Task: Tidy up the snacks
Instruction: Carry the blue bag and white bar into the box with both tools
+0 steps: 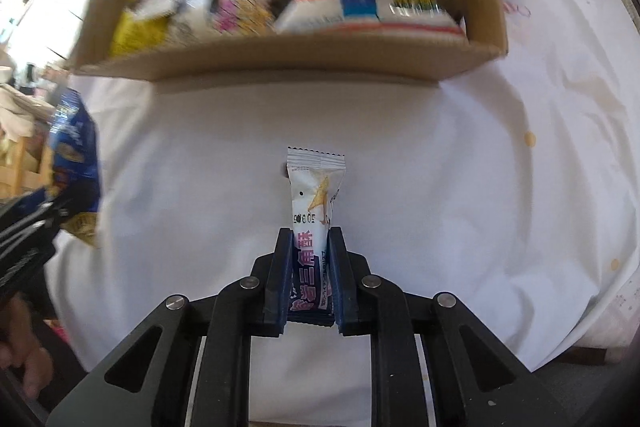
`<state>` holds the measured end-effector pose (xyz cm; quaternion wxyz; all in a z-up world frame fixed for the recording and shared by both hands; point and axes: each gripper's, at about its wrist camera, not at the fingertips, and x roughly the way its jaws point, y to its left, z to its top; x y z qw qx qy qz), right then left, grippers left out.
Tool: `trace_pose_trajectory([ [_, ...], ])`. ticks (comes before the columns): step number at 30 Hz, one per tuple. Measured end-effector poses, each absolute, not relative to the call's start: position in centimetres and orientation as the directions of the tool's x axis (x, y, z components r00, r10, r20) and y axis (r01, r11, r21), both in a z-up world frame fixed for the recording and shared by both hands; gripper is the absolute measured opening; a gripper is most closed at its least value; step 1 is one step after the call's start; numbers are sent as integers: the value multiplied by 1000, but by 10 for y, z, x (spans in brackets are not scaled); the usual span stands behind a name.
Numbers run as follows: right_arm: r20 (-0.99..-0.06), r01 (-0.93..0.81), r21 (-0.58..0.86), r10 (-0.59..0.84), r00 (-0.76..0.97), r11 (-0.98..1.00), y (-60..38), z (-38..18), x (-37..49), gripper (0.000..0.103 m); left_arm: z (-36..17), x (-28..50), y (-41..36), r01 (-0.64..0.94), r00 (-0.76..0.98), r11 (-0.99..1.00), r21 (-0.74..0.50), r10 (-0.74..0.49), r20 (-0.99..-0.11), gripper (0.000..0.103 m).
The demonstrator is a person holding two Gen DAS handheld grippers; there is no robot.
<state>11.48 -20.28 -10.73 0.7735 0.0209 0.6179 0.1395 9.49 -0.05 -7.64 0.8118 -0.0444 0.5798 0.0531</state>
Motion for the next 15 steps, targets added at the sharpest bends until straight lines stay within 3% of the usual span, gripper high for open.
trace_pose_trajectory([
  [10, -789, -289, 386, 476, 389, 876, -204, -34, 106, 18, -14, 77, 20, -188, 495, 978, -90, 15, -869, 35],
  [15, -698, -246, 387, 457, 551, 889, -204, -11, 117, 18, 17, 93, 26, -168, 583, 983, -70, 42, -811, 35],
])
